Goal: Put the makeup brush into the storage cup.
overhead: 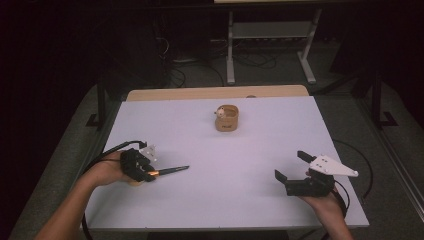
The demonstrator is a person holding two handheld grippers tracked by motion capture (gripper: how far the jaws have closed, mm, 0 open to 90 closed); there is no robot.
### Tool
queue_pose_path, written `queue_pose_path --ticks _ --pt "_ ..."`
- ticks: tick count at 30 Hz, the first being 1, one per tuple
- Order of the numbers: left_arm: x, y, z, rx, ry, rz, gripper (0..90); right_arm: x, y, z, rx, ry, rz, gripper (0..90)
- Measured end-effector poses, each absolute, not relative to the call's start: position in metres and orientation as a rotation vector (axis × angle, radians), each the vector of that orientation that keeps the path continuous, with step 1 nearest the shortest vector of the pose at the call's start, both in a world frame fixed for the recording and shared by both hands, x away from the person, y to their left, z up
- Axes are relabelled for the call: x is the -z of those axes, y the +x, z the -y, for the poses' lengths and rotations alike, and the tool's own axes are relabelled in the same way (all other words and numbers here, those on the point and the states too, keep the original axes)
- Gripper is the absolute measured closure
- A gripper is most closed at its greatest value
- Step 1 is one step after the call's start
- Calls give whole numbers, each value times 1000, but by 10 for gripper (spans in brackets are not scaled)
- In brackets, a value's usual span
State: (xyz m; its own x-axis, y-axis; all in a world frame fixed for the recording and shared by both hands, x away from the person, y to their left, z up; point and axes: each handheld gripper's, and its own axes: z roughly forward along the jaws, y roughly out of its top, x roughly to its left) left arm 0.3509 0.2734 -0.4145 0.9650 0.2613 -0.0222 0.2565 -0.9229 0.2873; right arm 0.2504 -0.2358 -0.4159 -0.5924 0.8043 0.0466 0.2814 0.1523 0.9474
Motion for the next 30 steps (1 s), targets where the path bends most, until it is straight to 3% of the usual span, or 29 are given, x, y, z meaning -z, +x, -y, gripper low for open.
queue_pose_path --ticks 30 --pt "386 346 -271 -15 2687 -380 633 416 251 234 -1442 1028 -1966 0"
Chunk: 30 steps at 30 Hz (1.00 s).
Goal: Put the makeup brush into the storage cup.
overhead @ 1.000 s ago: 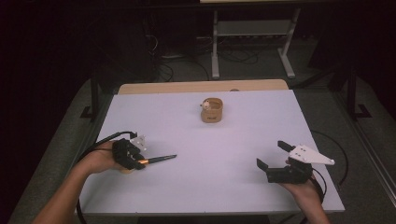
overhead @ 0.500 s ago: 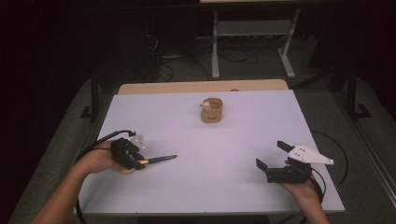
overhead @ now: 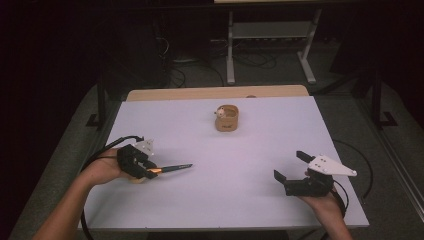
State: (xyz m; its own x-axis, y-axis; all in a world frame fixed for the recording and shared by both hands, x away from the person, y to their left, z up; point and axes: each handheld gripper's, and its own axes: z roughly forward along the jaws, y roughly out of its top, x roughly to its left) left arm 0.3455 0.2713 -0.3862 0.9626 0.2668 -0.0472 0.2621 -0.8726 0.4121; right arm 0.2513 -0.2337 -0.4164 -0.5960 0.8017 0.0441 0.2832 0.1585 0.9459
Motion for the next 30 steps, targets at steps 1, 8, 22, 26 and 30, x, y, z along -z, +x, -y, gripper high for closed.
queue_pose_path --ticks 1,8,22,26,30 --pt "384 345 -271 -11 2683 -374 633 416 251 234 -1442 1029 -1967 0" --pt "375 344 -264 -12 2645 -336 633 415 251 235 -1448 1029 -1958 0" --pt "354 339 -237 -22 2585 -235 633 408 254 230 -1470 988 -1983 0" --pt "350 338 -229 -20 2571 -206 633 405 256 227 -1472 963 -2007 0" --pt "347 338 -220 -26 2570 -179 633 402 258 223 -1472 932 -2036 0"
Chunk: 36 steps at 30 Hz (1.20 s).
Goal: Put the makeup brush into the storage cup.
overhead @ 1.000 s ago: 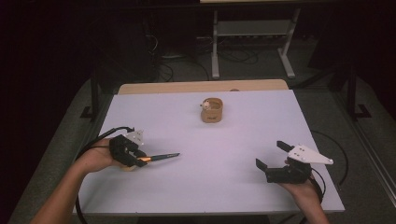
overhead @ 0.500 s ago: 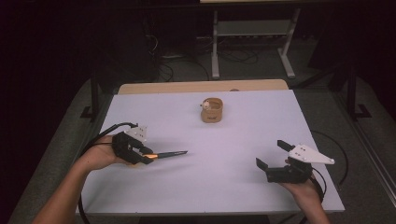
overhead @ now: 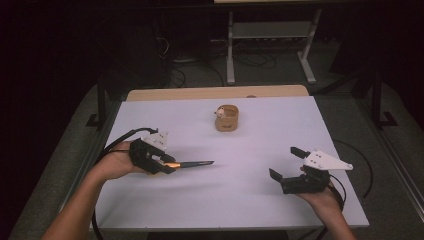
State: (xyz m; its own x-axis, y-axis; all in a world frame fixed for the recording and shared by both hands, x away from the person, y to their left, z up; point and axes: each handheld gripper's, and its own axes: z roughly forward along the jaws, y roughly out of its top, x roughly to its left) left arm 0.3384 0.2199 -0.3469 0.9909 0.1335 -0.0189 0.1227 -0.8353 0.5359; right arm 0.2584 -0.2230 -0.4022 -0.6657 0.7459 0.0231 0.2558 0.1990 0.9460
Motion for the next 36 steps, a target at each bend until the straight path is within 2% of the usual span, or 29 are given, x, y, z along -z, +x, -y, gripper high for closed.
queue_pose_path --ticks 36 --pt "341 336 -153 19 2587 23 633 384 277 182 -1466 697 -2398 0"
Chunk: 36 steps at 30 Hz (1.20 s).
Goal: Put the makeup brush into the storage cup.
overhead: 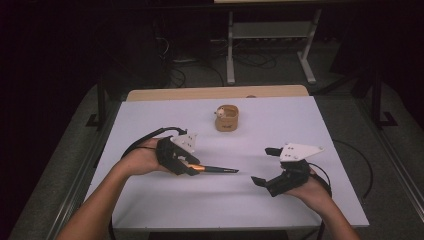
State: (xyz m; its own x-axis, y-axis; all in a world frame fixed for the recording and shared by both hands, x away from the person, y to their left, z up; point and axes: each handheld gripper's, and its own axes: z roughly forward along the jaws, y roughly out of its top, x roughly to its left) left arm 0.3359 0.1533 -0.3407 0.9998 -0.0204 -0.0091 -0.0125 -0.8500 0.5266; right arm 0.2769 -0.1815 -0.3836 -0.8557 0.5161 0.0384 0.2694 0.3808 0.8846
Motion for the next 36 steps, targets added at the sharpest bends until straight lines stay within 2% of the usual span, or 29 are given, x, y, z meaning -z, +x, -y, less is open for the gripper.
queue_pose_path --ticks 16,26,29,36 --pt "338 336 -137 26 2598 72 633 377 289 152 -1419 581 -2537 0" --pt "338 336 -127 35 2599 83 633 370 295 138 -1403 506 -2604 60" --pt "338 336 -122 38 2595 100 633 371 298 127 -1385 437 -2657 124" --pt "337 336 -117 38 2609 135 633 376 303 112 -1336 377 -2720 179"
